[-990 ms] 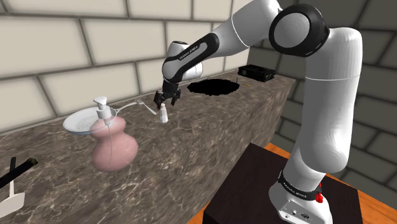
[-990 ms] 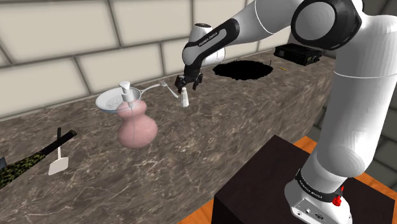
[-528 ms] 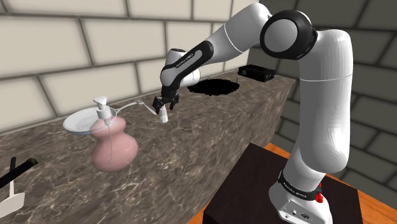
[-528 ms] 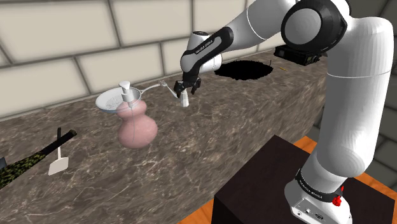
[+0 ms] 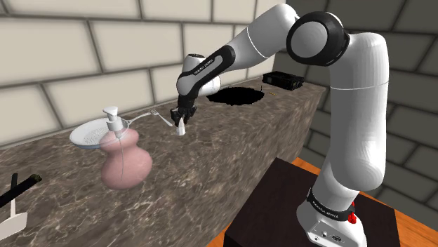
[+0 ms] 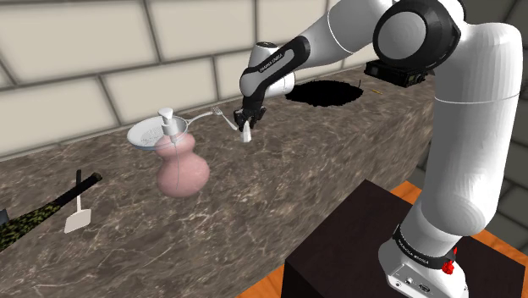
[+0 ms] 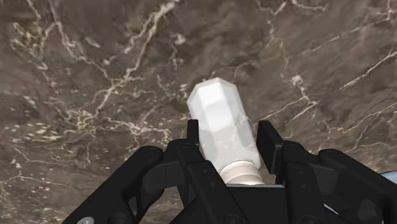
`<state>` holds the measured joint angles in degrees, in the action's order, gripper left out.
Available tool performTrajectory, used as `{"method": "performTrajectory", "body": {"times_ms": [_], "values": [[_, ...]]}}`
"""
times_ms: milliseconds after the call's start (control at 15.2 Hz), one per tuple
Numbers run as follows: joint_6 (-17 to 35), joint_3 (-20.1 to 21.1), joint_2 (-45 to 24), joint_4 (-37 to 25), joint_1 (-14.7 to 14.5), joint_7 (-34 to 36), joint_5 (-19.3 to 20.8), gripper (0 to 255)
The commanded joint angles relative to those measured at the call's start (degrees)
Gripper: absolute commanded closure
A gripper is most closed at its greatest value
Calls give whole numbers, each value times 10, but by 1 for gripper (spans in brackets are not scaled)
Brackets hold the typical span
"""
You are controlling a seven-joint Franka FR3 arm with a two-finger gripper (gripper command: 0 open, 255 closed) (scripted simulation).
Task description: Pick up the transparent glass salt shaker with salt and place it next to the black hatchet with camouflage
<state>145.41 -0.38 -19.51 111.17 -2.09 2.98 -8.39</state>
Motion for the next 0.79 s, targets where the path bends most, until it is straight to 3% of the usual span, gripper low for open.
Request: {"method": "performTrajectory", "body": {"times_ms": [0, 462, 726], "values": [[0, 0, 0, 0, 0, 0, 0, 255], [0, 0, 0, 0, 0, 0, 0, 255], [-26, -2, 17, -9, -1, 5, 4, 255]]}}
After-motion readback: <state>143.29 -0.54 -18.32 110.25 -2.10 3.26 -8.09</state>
